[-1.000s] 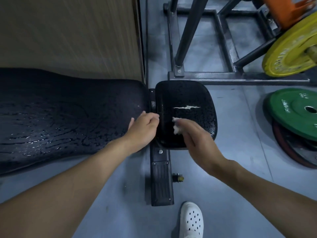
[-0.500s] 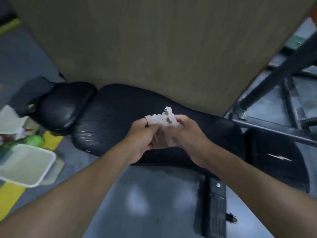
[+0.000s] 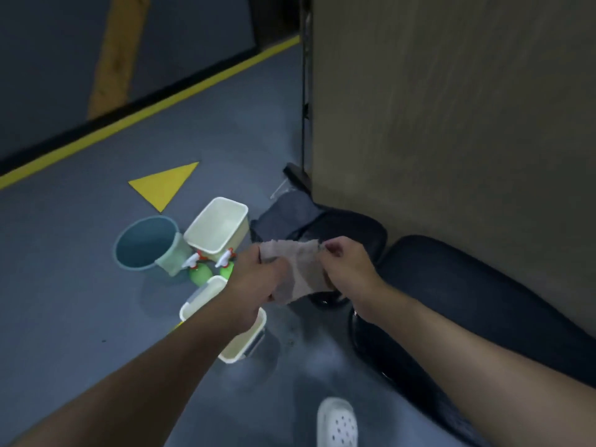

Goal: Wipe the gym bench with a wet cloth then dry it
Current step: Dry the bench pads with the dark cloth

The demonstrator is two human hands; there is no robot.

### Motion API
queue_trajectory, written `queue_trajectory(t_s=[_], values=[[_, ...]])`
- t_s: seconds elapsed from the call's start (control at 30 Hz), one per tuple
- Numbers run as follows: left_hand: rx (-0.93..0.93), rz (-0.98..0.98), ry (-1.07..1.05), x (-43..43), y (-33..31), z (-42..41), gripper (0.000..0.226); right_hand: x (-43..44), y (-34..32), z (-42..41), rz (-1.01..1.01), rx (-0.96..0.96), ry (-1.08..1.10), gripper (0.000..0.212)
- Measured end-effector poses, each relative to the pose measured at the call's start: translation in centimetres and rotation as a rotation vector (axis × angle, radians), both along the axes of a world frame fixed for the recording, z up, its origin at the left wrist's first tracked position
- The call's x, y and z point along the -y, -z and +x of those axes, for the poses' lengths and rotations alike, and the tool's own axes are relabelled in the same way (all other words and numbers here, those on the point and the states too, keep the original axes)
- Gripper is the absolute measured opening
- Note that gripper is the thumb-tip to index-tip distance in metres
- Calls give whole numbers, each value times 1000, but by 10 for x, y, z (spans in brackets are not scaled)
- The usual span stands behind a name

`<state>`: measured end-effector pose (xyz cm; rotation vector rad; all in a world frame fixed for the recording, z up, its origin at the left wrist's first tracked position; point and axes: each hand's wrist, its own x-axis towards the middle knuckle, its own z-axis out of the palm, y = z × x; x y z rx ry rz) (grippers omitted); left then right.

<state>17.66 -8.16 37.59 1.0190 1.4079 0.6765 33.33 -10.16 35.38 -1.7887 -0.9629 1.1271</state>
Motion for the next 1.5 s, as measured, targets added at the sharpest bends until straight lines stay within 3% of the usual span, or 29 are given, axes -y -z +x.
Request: queue_trajectory(t_s=[0.07,0.17,0.37,0.43,0.5,0.57,0.7,0.9,1.2,1.27,1.37,1.5], values=[[-15,47,-16,-38,2,-17,23,-46,18,-15,-46,48,-16,11],[12,54,-17,-105,12,-32,16,-123,57,-32,-137,139,-78,31],[15,16,-160,-222,69,-59,38,-226,127,-62,-246,747,-176,65],[-22,31,-136,-246,85,-65,26,-249,146,-69,-298,790,-191,83],[-50,38,-98,-265,100,-70,37,-269,161,-76,-385,781,-206,97],[-43,36,-46,-281,113,-70,42,-280,175,-85,-457,837,-210,96],[22,-26,9,-308,134,-66,24,-288,192,-78,-452,997,-167,77],[119,-97,147,-328,154,-53,36,-302,190,-34,-454,976,-115,66],[180,-159,258,-329,173,-7,49,-205,197,-71,-418,1119,-43,70],[45,-45,382,-327,187,-1,47,-197,201,-69,-422,1128,-41,69],[-299,293,641,-319,202,6,44,-199,205,-67,-400,1147,-15,67],[-463,573,756,-313,210,7,55,-206,205,-63,-396,1146,-9,67]])
